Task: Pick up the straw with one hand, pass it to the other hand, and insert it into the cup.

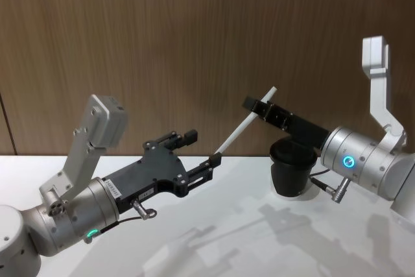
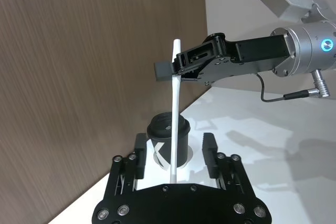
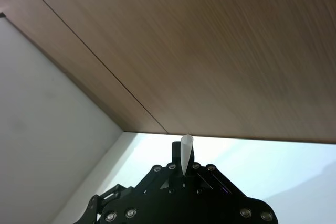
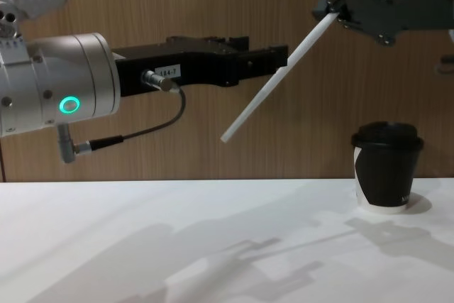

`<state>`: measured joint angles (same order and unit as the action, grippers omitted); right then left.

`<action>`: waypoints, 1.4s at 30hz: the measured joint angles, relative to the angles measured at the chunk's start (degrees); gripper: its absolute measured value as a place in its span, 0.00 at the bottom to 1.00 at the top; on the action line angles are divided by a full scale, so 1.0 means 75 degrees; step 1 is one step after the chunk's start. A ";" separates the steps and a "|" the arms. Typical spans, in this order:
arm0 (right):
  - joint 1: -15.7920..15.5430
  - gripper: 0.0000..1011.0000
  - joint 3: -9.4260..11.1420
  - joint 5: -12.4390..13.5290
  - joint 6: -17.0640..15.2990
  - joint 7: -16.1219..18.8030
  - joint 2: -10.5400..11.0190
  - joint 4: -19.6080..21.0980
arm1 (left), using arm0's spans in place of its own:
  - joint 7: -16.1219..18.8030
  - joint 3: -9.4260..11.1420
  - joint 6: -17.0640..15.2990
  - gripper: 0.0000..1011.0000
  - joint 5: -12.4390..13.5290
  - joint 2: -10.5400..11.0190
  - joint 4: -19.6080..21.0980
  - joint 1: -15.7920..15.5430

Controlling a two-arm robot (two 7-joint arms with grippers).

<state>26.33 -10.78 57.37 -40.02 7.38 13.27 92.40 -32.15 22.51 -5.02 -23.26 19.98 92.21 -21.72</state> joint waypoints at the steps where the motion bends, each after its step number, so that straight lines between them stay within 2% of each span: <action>1: 0.0007 0.01 -0.0029 -0.0044 0.0042 0.0045 0.0032 -0.0002 | 0.0000 0.0001 0.0000 0.65 0.0000 0.0000 0.0000 0.0000; 2: 0.0015 0.01 -0.0059 -0.0101 0.0095 0.0085 0.0068 -0.0005 | 0.0000 0.0000 0.0000 0.71 0.0000 0.0000 0.0000 0.0000; 13: 0.0240 0.01 -0.0616 -0.0938 0.0895 0.0931 0.0799 -0.0086 | 0.0000 0.0000 0.0000 0.99 0.0000 0.0000 0.0000 0.0000; 25: 0.0561 0.01 -0.1138 -0.1895 0.1887 0.1735 0.1564 -0.0217 | 0.0000 -0.0001 0.0000 0.99 0.0000 0.0000 0.0000 0.0000; 29: 0.0698 0.01 -0.1310 -0.2311 0.2342 0.1982 0.1838 -0.0281 | 0.0000 0.0000 0.0000 0.99 -0.0001 0.0000 0.0000 0.0000; 35: 0.0849 0.01 -0.1468 -0.2776 0.2845 0.2168 0.2107 -0.0368 | 0.0000 -0.0001 0.0000 0.99 0.0000 0.0000 0.0000 0.0000; 37: 0.0939 0.01 -0.1527 -0.3044 0.3141 0.2231 0.2236 -0.0434 | 0.0000 -0.0001 0.0000 0.99 -0.0001 0.0000 -0.0001 0.0000; 39: 0.0959 0.01 -0.1537 -0.3108 0.3208 0.2247 0.2263 -0.0451 | 0.0000 -0.0001 0.0000 0.99 0.0000 0.0000 0.0000 0.0000; 42: 0.1076 0.01 -0.1570 -0.3382 0.3484 0.2297 0.2389 -0.0551 | 0.0000 -0.0001 0.0000 0.99 0.0000 0.0000 0.0000 0.0000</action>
<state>34.39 -22.56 32.00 -13.89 24.60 31.19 88.27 -32.15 22.51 -5.02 -23.26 19.98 92.21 -21.71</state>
